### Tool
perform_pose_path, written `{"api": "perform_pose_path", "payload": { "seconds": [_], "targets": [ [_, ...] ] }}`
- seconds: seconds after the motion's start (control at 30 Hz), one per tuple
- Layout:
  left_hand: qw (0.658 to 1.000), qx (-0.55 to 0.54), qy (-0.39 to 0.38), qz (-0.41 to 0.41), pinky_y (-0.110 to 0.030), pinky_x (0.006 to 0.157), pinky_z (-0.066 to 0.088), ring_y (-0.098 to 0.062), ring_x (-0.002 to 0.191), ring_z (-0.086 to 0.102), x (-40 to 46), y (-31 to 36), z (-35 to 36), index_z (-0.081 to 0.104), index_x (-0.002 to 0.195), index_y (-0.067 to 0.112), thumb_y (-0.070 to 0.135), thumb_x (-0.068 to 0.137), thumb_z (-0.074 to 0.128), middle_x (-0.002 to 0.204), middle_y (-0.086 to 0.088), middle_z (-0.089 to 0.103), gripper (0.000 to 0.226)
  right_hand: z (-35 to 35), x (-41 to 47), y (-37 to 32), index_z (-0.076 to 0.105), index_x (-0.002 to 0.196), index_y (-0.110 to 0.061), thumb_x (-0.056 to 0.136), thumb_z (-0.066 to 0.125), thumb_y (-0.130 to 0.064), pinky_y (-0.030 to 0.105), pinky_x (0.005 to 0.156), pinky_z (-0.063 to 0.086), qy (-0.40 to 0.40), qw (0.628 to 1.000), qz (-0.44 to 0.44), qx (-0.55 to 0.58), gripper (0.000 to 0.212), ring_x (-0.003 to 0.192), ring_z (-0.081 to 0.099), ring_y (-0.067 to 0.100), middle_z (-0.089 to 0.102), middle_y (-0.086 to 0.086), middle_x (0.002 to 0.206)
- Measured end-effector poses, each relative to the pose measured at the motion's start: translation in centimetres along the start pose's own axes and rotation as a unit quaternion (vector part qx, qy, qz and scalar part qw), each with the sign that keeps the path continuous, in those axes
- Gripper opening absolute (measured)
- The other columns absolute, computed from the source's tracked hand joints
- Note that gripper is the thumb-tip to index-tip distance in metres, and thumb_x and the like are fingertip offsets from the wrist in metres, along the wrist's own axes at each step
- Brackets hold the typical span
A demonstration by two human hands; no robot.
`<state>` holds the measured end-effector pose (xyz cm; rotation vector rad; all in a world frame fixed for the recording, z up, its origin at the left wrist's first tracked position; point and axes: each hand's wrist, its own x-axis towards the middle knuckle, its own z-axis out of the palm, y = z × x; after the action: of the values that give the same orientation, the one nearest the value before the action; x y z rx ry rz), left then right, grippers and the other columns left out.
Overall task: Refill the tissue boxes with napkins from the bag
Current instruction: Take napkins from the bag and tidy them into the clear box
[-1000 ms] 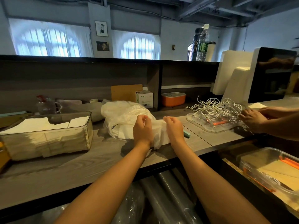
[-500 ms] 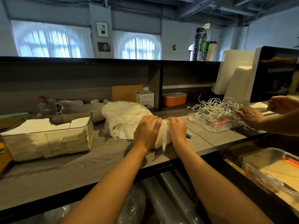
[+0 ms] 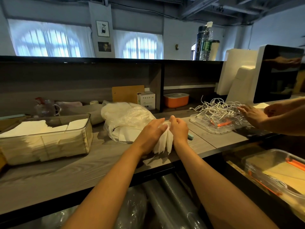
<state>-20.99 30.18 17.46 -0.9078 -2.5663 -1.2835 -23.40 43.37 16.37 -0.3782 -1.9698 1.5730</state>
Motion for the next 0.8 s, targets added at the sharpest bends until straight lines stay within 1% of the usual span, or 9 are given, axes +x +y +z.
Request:
{"api": "perform_pose_path", "payload": {
  "seconds": [0.07,0.17,0.27,0.33,0.4,0.5,0.6,0.67,0.8],
  "targets": [
    [0.999,-0.048,0.004,0.007,-0.021,0.104,0.022,-0.003,0.131,0.035,-0.4,0.5,0.0,0.042,0.149,0.022,0.042,0.106,0.032,0.149,0.007,0.042,0.048,0.1,0.0,0.0,0.069,0.098,-0.008,0.101,0.044,-0.033,0.024,0.059,0.038,0.024,0.999,-0.016,-0.030,0.035,0.081,0.058,0.014,0.067,0.005,0.090],
    [0.998,-0.053,0.001,0.016,-0.023,0.100,0.030,-0.003,0.119,0.043,-0.7,0.8,0.3,0.050,0.142,0.021,0.041,0.106,0.033,0.141,0.004,0.051,0.044,-0.3,-0.1,-0.1,0.069,0.103,-0.012,0.101,0.044,-0.041,0.030,0.072,0.043,0.115,0.990,-0.002,-0.081,0.038,0.085,0.056,0.016,0.068,0.003,0.097],
    [0.999,-0.048,-0.007,0.001,-0.026,0.102,0.033,-0.009,0.128,0.045,-0.3,0.5,0.5,0.047,0.144,0.020,0.055,0.100,0.039,0.146,0.000,0.049,0.056,-0.7,-0.3,-0.1,0.068,0.105,-0.014,0.102,0.039,-0.045,0.030,0.071,0.037,0.174,0.977,0.022,-0.123,0.043,0.082,0.055,0.017,0.068,0.004,0.097],
    [1.000,-0.017,-0.006,-0.005,-0.024,0.100,0.035,-0.012,0.128,0.047,-0.1,0.4,0.8,0.045,0.145,0.020,0.050,0.098,0.051,0.144,0.001,0.050,0.056,-0.6,-0.5,-0.3,0.066,0.102,-0.012,0.103,0.033,-0.043,0.030,0.070,0.034,0.175,0.973,0.019,-0.147,0.045,0.078,0.052,0.018,0.066,0.005,0.091],
    [1.000,-0.005,0.010,-0.021,-0.021,0.093,0.037,-0.011,0.120,0.050,0.0,0.0,1.0,0.045,0.144,0.020,0.036,0.096,0.060,0.138,0.001,0.053,0.053,-0.6,-0.6,-0.5,0.064,0.100,-0.010,0.104,0.029,-0.040,0.032,0.072,0.033,0.165,0.975,0.022,-0.147,0.046,0.079,0.049,0.019,0.058,0.004,0.086],
    [0.998,-0.007,0.040,-0.042,-0.021,0.091,0.040,-0.015,0.119,0.054,0.4,-0.7,0.9,0.051,0.139,0.021,0.020,0.093,0.061,0.134,-0.001,0.058,0.047,-0.8,-0.4,-0.5,0.066,0.101,-0.012,0.105,0.027,-0.039,0.034,0.078,0.032,0.119,0.989,0.032,-0.086,0.048,0.085,0.048,0.019,0.054,0.000,0.089],
    [0.989,-0.056,0.121,-0.071,-0.012,0.084,0.039,-0.010,0.111,0.049,0.8,-0.8,0.1,0.055,0.135,0.019,0.010,0.090,0.062,0.126,0.003,0.056,0.046,-0.7,-0.2,-0.3,0.067,0.107,-0.014,0.102,0.038,-0.041,0.033,0.078,0.037,0.025,1.000,0.001,-0.012,0.040,0.095,0.054,0.018,0.059,-0.001,0.094],
    [0.978,-0.084,0.171,-0.086,-0.005,0.074,0.036,-0.007,0.107,0.046,0.9,-0.9,-0.3,0.057,0.133,0.018,0.009,0.091,0.063,0.117,0.008,0.053,0.044,-0.3,-0.3,-0.2,0.063,0.116,-0.013,0.099,0.049,-0.036,0.024,0.072,0.041,-0.046,0.998,-0.038,0.005,0.032,0.101,0.056,0.015,0.062,-0.001,0.104],
    [0.958,-0.144,0.221,-0.113,-0.023,0.086,0.040,-0.013,0.109,0.053,0.9,-0.9,0.0,0.064,0.112,0.018,0.027,0.099,0.054,0.111,0.005,0.060,0.018,0.2,-0.4,-0.3,0.058,0.124,-0.014,0.097,0.055,-0.031,0.018,0.070,0.040,-0.073,0.996,-0.037,0.026,0.032,0.104,0.051,0.010,0.057,-0.003,0.115]
  ]
}}
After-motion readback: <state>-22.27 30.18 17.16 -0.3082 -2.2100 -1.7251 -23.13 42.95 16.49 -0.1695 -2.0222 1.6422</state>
